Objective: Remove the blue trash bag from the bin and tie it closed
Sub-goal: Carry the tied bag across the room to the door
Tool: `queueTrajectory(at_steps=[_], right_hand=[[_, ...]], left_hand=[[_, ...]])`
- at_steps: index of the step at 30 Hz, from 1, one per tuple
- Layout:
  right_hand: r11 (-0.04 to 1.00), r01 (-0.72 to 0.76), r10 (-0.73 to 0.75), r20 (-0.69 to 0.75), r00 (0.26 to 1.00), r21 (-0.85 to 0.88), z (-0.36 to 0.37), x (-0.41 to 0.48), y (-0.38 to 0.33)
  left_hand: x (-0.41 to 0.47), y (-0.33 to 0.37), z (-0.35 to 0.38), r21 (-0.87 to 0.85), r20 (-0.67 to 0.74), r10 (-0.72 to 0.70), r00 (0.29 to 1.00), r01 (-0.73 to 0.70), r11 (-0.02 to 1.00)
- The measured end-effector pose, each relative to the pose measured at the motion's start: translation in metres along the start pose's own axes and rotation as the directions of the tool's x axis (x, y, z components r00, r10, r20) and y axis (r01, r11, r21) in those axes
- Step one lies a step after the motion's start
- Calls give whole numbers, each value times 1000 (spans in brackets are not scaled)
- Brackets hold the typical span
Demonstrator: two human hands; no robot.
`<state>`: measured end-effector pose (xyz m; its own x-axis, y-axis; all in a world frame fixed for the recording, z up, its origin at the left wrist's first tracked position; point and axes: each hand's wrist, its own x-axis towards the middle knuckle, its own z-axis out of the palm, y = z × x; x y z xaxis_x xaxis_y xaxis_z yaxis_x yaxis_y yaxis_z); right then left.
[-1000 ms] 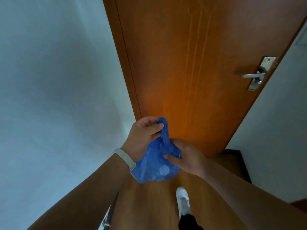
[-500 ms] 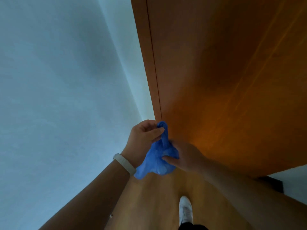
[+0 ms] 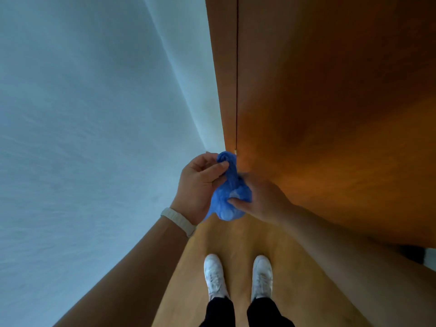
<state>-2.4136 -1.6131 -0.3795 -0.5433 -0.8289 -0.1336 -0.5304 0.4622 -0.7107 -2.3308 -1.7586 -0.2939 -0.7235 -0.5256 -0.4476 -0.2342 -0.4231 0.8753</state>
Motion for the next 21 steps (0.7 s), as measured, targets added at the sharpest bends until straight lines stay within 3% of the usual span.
queueTrajectory(at_steps=[13,21], right_hand=[[990,-120,120,-7,993,-76,206,113,211],[982,-157,162,38,986,-108,278,158,285]], left_hand=[[216,-234,-64,5,9,-97,995,97,995],[309,-326,-94,22,-30,-140,990,140,990]])
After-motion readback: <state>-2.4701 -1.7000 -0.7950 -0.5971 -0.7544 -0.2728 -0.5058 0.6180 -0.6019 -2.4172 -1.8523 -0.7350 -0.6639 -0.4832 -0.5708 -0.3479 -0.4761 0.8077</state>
